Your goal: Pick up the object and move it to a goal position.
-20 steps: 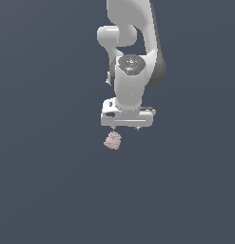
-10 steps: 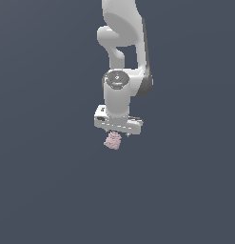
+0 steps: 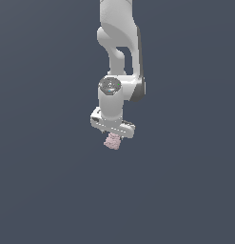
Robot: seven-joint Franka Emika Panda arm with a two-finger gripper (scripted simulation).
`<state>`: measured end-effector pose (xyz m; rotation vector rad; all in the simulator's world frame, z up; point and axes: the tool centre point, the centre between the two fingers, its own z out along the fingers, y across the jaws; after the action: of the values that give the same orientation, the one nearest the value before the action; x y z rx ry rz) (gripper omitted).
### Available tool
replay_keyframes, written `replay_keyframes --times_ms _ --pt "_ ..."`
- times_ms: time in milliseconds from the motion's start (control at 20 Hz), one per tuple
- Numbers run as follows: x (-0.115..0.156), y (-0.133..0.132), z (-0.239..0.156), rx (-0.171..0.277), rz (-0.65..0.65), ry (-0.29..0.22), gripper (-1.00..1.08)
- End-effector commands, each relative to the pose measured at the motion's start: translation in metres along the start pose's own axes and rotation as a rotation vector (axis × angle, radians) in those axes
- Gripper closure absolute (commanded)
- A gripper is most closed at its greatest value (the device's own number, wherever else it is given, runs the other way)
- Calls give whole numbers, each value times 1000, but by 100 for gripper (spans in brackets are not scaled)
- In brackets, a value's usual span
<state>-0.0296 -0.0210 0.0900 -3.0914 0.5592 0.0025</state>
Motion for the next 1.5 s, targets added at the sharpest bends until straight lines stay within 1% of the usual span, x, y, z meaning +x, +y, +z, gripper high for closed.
replay_keyframes --times_ms 0,250,650,900,950,1450 --pt "0 0 0 0 0 0 -92" --pt "0 0 9 0 1 0 -92" --pt "-1 1 44 0 6 1 -92" --pt "0 1 51 0 6 2 -92" --pt "0 1 51 0 6 2 108" --pt "0 0 50 1 6 2 108"
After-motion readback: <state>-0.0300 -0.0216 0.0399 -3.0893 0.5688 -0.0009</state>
